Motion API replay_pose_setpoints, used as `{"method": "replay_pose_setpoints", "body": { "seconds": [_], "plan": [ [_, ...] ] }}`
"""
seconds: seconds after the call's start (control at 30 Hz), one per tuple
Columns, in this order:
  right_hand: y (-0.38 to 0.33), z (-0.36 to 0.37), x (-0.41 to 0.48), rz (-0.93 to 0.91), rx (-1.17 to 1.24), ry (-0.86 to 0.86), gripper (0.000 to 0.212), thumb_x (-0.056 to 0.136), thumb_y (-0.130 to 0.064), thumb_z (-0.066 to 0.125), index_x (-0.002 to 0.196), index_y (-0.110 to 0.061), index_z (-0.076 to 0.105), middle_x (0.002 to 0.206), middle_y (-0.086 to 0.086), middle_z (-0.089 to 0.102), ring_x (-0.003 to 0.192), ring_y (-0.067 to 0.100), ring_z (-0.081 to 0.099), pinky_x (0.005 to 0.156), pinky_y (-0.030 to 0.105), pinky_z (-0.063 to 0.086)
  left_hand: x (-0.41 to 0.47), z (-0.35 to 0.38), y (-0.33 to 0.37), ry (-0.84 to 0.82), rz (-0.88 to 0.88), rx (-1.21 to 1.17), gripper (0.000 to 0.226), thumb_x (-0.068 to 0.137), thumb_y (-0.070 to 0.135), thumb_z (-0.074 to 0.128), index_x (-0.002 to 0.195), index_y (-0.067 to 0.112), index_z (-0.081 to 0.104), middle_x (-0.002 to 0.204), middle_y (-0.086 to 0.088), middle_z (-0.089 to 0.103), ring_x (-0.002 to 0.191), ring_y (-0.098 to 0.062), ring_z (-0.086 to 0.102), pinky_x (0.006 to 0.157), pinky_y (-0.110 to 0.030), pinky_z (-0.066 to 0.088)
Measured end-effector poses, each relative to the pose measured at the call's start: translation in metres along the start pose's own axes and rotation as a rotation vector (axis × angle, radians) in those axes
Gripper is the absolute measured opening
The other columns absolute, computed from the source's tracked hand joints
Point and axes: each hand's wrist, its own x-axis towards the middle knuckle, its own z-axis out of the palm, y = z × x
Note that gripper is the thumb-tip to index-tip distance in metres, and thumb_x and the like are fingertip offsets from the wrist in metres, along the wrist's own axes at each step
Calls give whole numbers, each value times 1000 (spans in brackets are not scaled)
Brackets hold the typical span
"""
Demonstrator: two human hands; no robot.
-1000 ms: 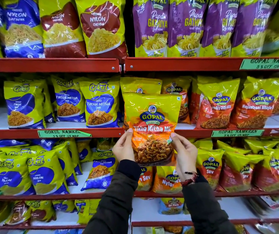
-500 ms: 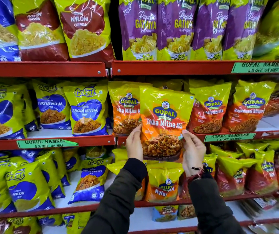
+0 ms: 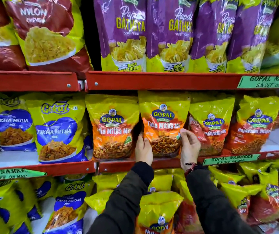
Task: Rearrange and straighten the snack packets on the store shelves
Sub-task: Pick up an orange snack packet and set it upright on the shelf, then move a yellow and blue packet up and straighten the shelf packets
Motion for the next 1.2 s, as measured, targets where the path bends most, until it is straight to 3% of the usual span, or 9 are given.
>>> {"method": "replay_pose_setpoints", "body": {
  "seconds": [0.17,0.33,0.43,0.5,0.6,0.7,0.87,1.0,1.2],
  "plan": [
    [26,-1,5,-5,-206,-79,7,93,-22,58,94,-21,65,94,0,64,89,10,57,88,29,42,5,4,-18,29,14,173,47,101,26,27,147,17,26,154,-7,33,141,-25,32,116,-34,24],
    [9,2,-16,-70,-403,-47,31,97,-28,49,124,-15,56,120,2,61,111,15,55,95,28,40,0,-6,-18,-11,-2,243,50,100,31,30,149,21,23,155,-6,32,141,-26,33,116,-38,28],
    [2,1,-46,-245,-535,-72,43,99,-31,45,139,-15,42,144,5,45,135,13,39,110,25,31,-27,-20,-21,15,193,297,49,99,32,34,147,24,26,154,0,34,142,-18,33,115,-33,29],
    [3,-1,-71,-370,-716,-151,47,100,-34,42,143,-17,35,155,3,33,150,16,18,120,32,19,-48,-36,-27,69,348,431,47,99,33,34,145,28,30,151,4,38,138,-15,37,113,-33,35],
    [10,-1,-111,-506,-961,-269,51,100,-38,40,146,-17,33,162,-3,21,153,16,0,125,39,4,-73,-70,-39,100,456,630,48,98,37,33,145,29,29,152,8,35,142,-13,31,115,-35,33],
    [20,8,-153,-515,-1024,-385,52,100,-37,40,147,-16,32,163,-3,19,153,17,-1,125,43,5,-90,-112,-53,119,479,845,52,97,39,30,147,28,25,157,8,28,149,-14,16,122,-39,19],
    [50,44,-224,-473,-1042,-622,52,101,-39,37,147,-15,31,163,-1,16,153,17,-5,125,44,6,-108,-191,-81,167,354,1068,54,96,39,29,148,26,23,159,7,23,150,-15,10,123,-46,12],
    [83,76,-269,-447,-1044,-767,52,100,-39,36,147,-16,32,163,-2,18,153,16,-2,125,43,6,-108,-245,-113,160,222,1112,56,94,42,25,147,25,25,157,5,29,150,-18,14,123,-47,10],
    [156,132,-324,-230,-1003,-1032,57,99,-33,32,152,-15,21,164,-3,15,153,10,0,125,36,12,-75,-322,-169,104,4,1110,57,90,37,27,145,23,31,154,2,35,148,-24,21,121,-45,18]
  ]
}}
